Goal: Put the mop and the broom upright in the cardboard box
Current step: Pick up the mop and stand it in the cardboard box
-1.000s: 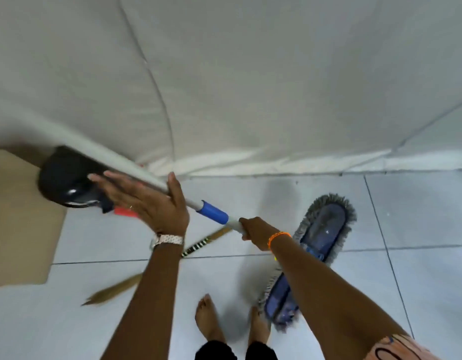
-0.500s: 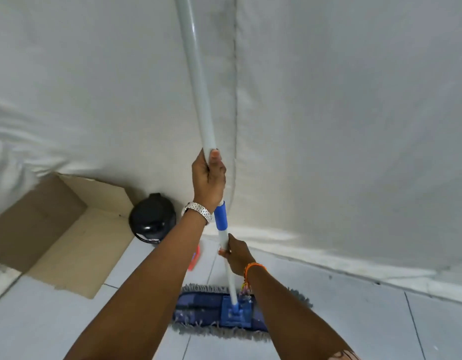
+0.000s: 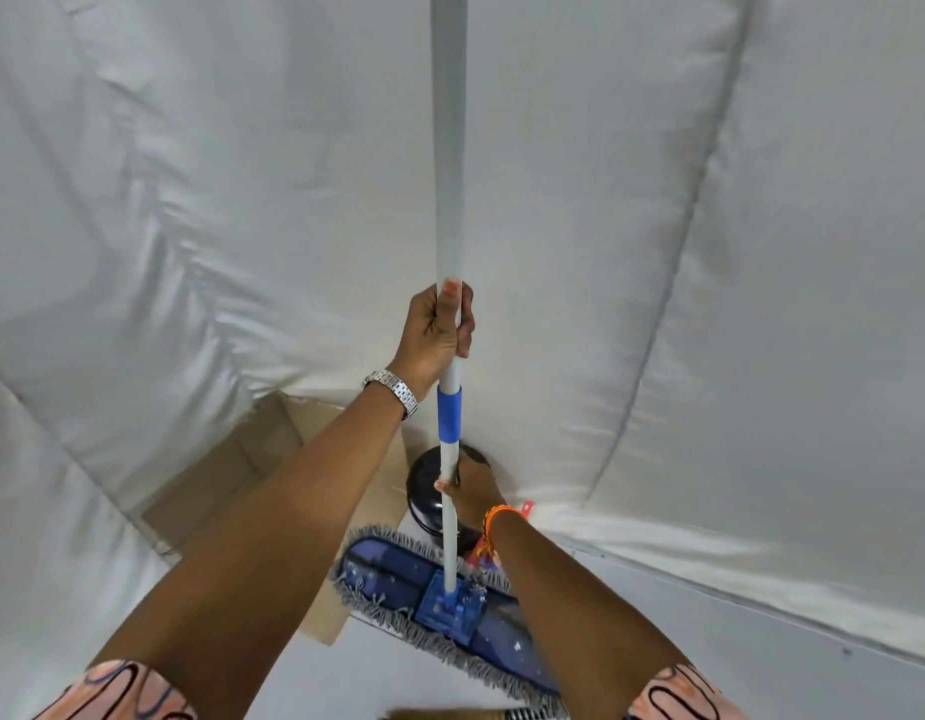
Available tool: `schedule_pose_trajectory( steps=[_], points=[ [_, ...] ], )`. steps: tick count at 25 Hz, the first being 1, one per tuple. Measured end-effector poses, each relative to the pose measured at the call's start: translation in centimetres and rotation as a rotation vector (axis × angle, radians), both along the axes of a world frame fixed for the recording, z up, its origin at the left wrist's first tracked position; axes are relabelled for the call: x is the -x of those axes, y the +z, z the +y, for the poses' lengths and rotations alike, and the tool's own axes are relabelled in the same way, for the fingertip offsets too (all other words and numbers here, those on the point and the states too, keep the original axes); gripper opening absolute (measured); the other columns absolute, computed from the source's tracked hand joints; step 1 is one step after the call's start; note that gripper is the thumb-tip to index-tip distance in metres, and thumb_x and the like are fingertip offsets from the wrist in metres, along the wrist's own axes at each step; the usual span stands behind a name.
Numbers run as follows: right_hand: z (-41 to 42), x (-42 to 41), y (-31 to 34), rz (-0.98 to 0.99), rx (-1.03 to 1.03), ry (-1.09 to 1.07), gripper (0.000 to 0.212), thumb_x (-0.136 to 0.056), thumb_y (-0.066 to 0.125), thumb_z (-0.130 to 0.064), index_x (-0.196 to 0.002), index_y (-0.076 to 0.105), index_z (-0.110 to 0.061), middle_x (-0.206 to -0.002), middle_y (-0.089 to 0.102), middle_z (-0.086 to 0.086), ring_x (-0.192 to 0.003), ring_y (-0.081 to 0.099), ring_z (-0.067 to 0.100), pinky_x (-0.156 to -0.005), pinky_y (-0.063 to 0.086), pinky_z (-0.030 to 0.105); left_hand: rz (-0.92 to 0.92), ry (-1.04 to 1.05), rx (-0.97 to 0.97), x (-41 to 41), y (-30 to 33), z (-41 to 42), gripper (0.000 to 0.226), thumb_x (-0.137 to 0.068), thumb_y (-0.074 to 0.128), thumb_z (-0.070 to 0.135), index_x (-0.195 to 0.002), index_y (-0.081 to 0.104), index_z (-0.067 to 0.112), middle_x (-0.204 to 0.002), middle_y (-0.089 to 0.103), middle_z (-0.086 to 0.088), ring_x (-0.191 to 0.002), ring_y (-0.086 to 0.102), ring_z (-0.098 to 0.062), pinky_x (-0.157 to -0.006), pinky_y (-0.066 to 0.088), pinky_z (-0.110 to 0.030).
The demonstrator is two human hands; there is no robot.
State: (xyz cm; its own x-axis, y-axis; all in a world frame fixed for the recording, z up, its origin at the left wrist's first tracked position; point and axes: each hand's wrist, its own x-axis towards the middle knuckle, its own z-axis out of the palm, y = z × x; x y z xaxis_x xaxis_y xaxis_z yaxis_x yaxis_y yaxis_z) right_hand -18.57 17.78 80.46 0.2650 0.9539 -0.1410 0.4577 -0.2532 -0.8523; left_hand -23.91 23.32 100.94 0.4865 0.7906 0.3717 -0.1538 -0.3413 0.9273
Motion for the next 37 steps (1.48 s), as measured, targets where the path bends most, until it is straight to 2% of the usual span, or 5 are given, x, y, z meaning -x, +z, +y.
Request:
schedule_pose_trajectory(
  steps=[8,16,28,33,37],
  points=[
    [11.3,11.8,-1.2,-0.002,0.073,0.045,0.027,-0.090,0.064,-0.017,-0.110,0.055,-0.001,-0.095,0.061,0.011,-0.089,0.059,0.026,-0.079,0.047,0.032,0.070,-0.055,0.019,12.3,-1.2,10.7,0.056,-0.073,0.047,0.076,-0.069,0.049,0.020,-0.050,0.040,0.002,-0.046,0.037,-0.019,-0.051,0.041,-0.030],
    [29.0,20.9,-4.3,-0.034,0.102,0.047,0.021,-0.087,0.065,-0.016,-0.106,0.055,-0.012,-0.103,0.065,0.010,-0.099,0.061,0.030,-0.091,0.050,0.039,0.104,-0.089,0.108,22.2,-4.3,29.1,0.065,-0.064,0.051,0.084,-0.069,0.046,0.019,-0.051,0.038,0.004,-0.047,0.039,-0.017,-0.056,0.040,-0.031],
    [51.1,27.2,-8.6,0.018,0.168,-0.166,0.028,-0.083,0.061,-0.008,-0.111,0.061,-0.012,-0.104,0.070,0.012,-0.096,0.063,0.031,-0.080,0.050,0.036,0.091,-0.177,0.199,28.3,-9.6,53.6,0.058,-0.069,0.050,0.079,-0.068,0.052,0.021,-0.054,0.048,0.004,-0.052,0.044,-0.015,-0.061,0.044,-0.030],
    [62.0,27.7,-14.0,0.047,0.194,-0.258,0.028,-0.080,0.059,-0.006,-0.102,0.066,-0.021,-0.091,0.067,0.001,-0.089,0.060,0.019,-0.074,0.043,0.028,0.108,-0.313,0.249,28.0,-16.9,65.5,0.055,-0.071,0.051,0.077,-0.069,0.051,0.022,-0.057,0.044,0.007,-0.053,0.043,-0.012,-0.062,0.039,-0.033],
    [69.6,27.4,-20.1,0.085,0.237,-0.337,0.033,-0.081,0.052,0.001,-0.065,0.049,-0.029,-0.066,0.053,-0.005,-0.068,0.048,0.012,-0.069,0.047,0.030,0.183,-0.406,0.248,26.8,-23.4,72.9,0.062,-0.068,0.050,0.079,-0.071,0.048,0.017,-0.057,0.045,0.005,-0.056,0.042,-0.014,-0.064,0.042,-0.029]
  ],
)
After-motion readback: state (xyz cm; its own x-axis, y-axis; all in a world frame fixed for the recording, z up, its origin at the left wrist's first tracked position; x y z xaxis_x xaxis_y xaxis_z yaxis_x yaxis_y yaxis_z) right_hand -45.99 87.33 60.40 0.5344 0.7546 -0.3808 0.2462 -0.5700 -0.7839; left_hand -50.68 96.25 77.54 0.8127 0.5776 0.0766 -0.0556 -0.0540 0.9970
